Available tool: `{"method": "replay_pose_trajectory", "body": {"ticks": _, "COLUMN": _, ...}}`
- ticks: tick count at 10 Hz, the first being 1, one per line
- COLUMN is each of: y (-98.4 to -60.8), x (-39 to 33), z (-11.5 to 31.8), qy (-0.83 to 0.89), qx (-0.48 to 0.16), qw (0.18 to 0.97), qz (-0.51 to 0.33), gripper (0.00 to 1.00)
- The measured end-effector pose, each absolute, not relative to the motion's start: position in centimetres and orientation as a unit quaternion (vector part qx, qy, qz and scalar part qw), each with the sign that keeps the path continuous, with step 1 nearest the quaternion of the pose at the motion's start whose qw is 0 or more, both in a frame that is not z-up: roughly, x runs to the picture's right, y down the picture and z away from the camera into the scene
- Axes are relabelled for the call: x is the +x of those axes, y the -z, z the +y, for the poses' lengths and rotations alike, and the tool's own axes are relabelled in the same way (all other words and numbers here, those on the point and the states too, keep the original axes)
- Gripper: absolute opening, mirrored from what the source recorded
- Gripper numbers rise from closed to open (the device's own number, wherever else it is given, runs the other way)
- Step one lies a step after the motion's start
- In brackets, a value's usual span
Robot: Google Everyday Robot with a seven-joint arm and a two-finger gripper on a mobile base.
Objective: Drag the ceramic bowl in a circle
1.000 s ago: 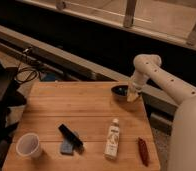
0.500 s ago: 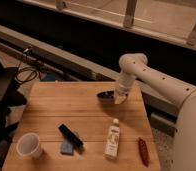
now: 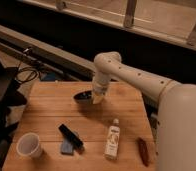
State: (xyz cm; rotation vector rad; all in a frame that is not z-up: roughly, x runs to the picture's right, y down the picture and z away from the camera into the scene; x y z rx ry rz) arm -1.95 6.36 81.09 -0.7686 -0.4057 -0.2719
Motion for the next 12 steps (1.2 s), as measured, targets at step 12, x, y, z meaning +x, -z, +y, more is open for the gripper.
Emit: {"method": "replay_pose_trajectory", "body": {"ticks": 12, "y": -88.3, "x": 10.8, "z": 3.7, "qy": 0.043, "qx": -0.363, "qw": 0.922, "qz": -0.129, "gripper": 0.10}}
